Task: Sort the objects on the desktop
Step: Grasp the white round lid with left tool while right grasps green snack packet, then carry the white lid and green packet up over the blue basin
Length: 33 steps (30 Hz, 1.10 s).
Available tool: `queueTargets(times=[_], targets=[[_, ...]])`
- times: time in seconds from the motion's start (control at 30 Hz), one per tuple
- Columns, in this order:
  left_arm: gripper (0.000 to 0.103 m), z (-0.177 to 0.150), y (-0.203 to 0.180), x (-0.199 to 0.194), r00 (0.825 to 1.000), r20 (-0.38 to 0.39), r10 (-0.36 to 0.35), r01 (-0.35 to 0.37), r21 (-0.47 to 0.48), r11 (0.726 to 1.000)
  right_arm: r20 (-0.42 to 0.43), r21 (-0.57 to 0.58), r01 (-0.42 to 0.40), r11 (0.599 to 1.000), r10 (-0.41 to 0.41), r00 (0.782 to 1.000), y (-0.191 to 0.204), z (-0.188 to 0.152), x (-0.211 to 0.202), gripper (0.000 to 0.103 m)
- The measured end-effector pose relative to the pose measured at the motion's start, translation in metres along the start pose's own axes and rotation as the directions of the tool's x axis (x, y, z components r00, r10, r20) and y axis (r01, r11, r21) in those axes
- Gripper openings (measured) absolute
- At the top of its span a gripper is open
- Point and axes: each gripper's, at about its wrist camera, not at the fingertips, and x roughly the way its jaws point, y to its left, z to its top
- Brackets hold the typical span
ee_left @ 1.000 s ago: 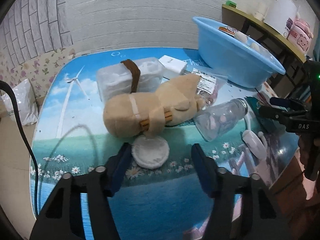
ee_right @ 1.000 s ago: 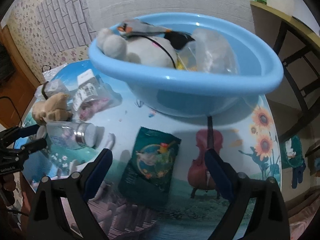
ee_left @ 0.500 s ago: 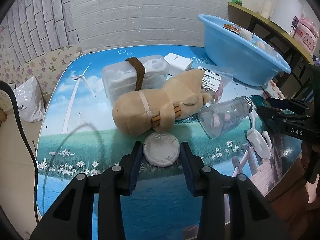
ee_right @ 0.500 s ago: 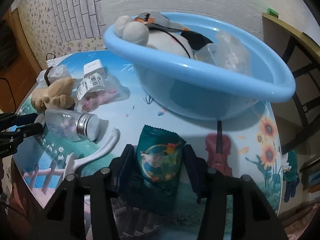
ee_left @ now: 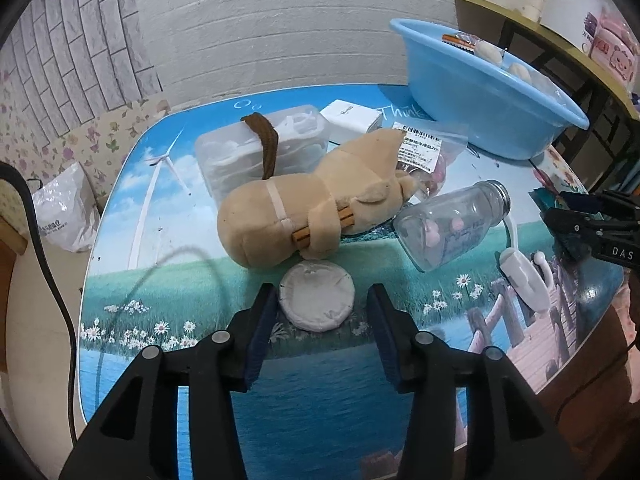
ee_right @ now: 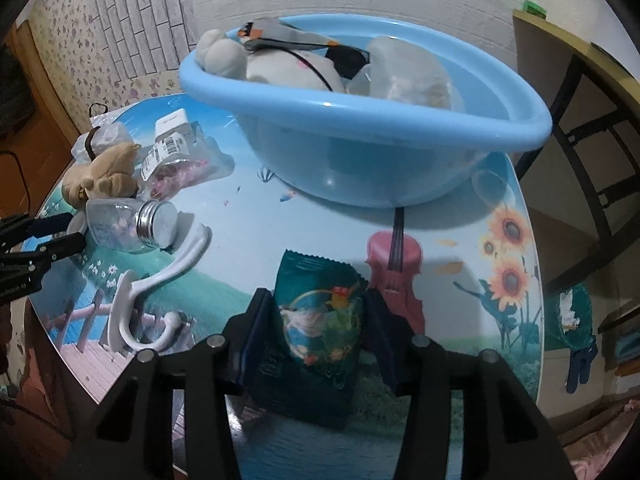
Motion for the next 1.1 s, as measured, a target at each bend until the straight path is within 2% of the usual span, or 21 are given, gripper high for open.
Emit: queueTargets(times=[0.07, 0.13, 0.17, 0.2, 0.57, 0.9, 1.1], targets=[[0.044, -0.001, 0.000, -0.001, 1.000, 0.011, 0.003, -0.003, 0.005, 1.000, 0.001, -0.009, 0.014, 1.000, -0.014, 1.000, 0.002, 0.000, 0.001, 0.052], [0.037, -0.002, 0.000, -0.002, 1.000, 0.019, 0.007, -0.007, 0.012, 1.000, 0.002, -0.007, 0.008, 1.000, -0.008, 1.000, 0.003, 0.000, 0.002, 0.053], [0.037, -0.001, 0.001, -0.002, 1.000, 0.018, 0.002, -0.002, 0.008, 1.000, 0.003, -0.011, 0.006, 1.000, -0.006, 1.000, 0.003, 0.000, 0.002, 0.051], [0.037, -0.001, 0.001, -0.002, 1.000, 0.018, 0.002, -0.002, 0.007, 1.000, 0.005, -0.013, 0.002, 1.000, -0.002, 1.000, 0.004, 0.000, 0.002, 0.046], [0.037, 0.004, 0.001, -0.014, 1.000, 0.019, 0.004, -0.004, -0.008, 1.000, 0.030, -0.023, -0.042, 0.999, 0.043, 0.999, 0.001, 0.005, -0.017, 0.045], [0.037, 0.017, -0.004, -0.046, 0.996, 0.088, -0.012, 0.014, -0.021, 1.000, 0.098, -0.097, -0.106, 0.990, 0.116, 0.988, 0.029, 0.019, -0.042, 0.045], [0.037, 0.031, -0.010, -0.065, 0.990, 0.141, -0.022, 0.024, -0.014, 1.000, 0.135, -0.117, -0.134, 0.984, 0.149, 0.980, 0.026, 0.023, -0.061, 0.045]])
